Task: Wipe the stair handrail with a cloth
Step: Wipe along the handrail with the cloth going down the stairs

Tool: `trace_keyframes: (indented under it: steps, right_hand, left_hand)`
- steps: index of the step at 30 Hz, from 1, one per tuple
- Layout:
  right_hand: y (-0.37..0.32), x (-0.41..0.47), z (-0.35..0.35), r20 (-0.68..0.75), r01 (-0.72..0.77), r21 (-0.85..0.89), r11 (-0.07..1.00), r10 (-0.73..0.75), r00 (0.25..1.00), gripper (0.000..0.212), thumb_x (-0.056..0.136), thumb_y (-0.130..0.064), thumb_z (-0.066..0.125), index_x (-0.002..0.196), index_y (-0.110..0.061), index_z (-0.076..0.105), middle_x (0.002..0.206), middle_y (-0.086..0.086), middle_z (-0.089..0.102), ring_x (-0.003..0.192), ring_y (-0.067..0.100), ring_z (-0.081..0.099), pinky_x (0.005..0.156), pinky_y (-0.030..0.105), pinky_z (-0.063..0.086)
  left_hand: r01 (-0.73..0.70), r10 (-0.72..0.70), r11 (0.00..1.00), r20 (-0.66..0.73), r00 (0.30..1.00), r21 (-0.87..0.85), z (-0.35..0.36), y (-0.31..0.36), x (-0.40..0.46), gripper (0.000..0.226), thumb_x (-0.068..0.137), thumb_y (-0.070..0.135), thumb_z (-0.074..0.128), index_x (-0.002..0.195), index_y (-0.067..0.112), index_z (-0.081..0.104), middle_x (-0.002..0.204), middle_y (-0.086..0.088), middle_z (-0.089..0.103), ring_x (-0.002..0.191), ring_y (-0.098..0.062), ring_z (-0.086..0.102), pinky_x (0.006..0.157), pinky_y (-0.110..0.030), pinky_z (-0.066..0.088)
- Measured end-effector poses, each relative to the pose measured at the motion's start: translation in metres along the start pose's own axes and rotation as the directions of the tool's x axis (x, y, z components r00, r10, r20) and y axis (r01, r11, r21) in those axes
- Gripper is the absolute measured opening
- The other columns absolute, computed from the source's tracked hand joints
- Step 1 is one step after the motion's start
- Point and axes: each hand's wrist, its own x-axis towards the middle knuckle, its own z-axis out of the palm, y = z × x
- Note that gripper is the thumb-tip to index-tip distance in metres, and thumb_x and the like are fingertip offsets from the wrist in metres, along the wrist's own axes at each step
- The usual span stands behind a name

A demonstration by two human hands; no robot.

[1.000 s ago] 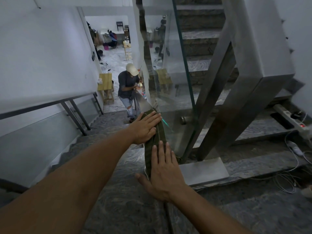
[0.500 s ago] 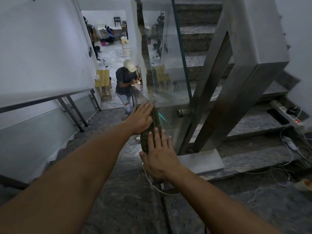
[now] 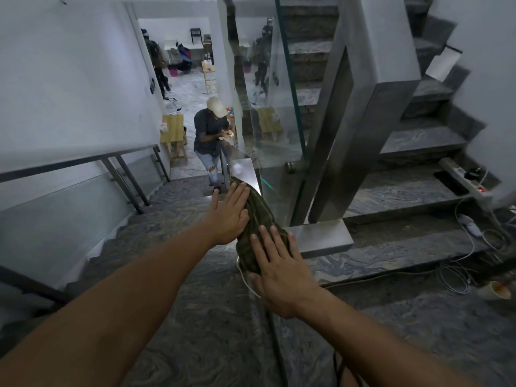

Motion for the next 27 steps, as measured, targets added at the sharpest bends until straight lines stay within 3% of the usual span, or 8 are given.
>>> trace_keyframes:
  steps: [7, 11, 15, 20, 23, 25, 27]
  right_hand:
    - [0.052, -0.042, 0.001, -0.085, -0.014, 0.004, 1.000, 0.014, 0.996, 0.065, 0.095, -0.046, 0.017, 0.150, -0.015, 0.004, 0.159, 0.008, 0.000, 0.145, 0.024, -0.010, 0.118, 0.042, -0.009]
    - [0.081, -0.043, 0.006, -0.119, -0.002, -0.062, 0.998, -0.006, 0.993, 0.062, 0.093, -0.040, 0.036, 0.149, -0.016, 0.022, 0.156, 0.009, 0.027, 0.145, 0.030, 0.019, 0.118, 0.043, 0.005]
    - [0.101, -0.041, -0.002, -0.159, 0.039, 0.003, 0.999, -0.038, 0.987, 0.061, 0.087, -0.030, 0.057, 0.143, -0.017, 0.038, 0.148, 0.011, 0.042, 0.138, 0.034, 0.035, 0.113, 0.046, 0.015]
    - [0.129, -0.043, -0.008, -0.191, 0.003, 0.006, 1.000, -0.002, 0.982, 0.047, 0.080, -0.020, 0.057, 0.126, -0.011, 0.058, 0.130, 0.014, 0.061, 0.120, 0.037, 0.056, 0.104, 0.051, 0.038]
    - [0.146, -0.046, -0.012, -0.218, -0.011, -0.004, 1.000, 0.010, 0.976, 0.051, 0.074, -0.015, 0.072, 0.123, -0.009, 0.061, 0.127, 0.015, 0.063, 0.117, 0.037, 0.059, 0.100, 0.051, 0.042]
    - [0.158, -0.050, -0.015, -0.219, -0.020, -0.062, 0.998, 0.006, 0.976, 0.055, 0.071, -0.016, 0.076, 0.123, -0.009, 0.061, 0.128, 0.013, 0.063, 0.114, 0.031, 0.062, 0.097, 0.053, 0.044]
    - [0.164, -0.054, -0.015, -0.184, -0.044, -0.122, 0.992, 0.021, 0.983, 0.059, 0.075, -0.014, 0.070, 0.132, -0.010, 0.052, 0.137, 0.010, 0.056, 0.120, 0.023, 0.058, 0.103, 0.057, 0.037]
  left_hand:
    - [0.042, -0.043, 0.998, -0.025, 0.999, -0.046, 0.014, 0.040, -0.050, 0.068, 0.091, 0.041, 0.004, 0.152, 0.011, -0.003, 0.162, -0.005, -0.009, 0.147, -0.019, -0.014, 0.117, -0.049, -0.012]
    - [0.128, -0.130, 0.990, -0.028, 0.991, -0.053, 0.018, 0.070, -0.069, 0.061, 0.100, 0.037, 0.015, 0.151, 0.009, -0.005, 0.161, -0.008, -0.012, 0.147, -0.023, -0.017, 0.117, -0.047, -0.012]
    - [0.186, -0.185, 0.983, -0.055, 0.981, 0.001, 0.022, 0.095, -0.077, 0.065, 0.100, 0.041, 0.016, 0.150, 0.005, -0.005, 0.160, -0.014, -0.011, 0.146, -0.028, -0.018, 0.116, -0.045, -0.014]
    - [0.078, -0.066, 0.983, -0.073, 0.995, 0.168, 0.030, 0.128, -0.078, 0.067, 0.102, 0.037, 0.025, 0.148, 0.000, -0.006, 0.158, -0.022, -0.010, 0.146, -0.033, -0.012, 0.117, -0.044, -0.010]
    - [0.036, -0.019, 0.980, -0.087, 0.996, 0.196, 0.033, 0.148, -0.066, 0.055, 0.100, 0.017, 0.022, 0.147, -0.006, 0.004, 0.157, -0.028, 0.004, 0.147, -0.038, 0.002, 0.118, -0.046, 0.001]
    - [0.042, -0.014, 0.978, -0.132, 0.991, 0.206, 0.035, 0.159, -0.057, 0.056, 0.088, 0.010, 0.024, 0.140, -0.010, 0.033, 0.147, -0.031, 0.034, 0.139, -0.040, 0.032, 0.114, -0.048, 0.023]
    - [-0.003, 0.030, 0.977, -0.125, 0.992, 0.212, 0.040, 0.169, -0.051, 0.051, 0.075, 0.010, 0.048, 0.122, -0.007, 0.059, 0.126, -0.028, 0.059, 0.120, -0.038, 0.056, 0.101, -0.047, 0.043]
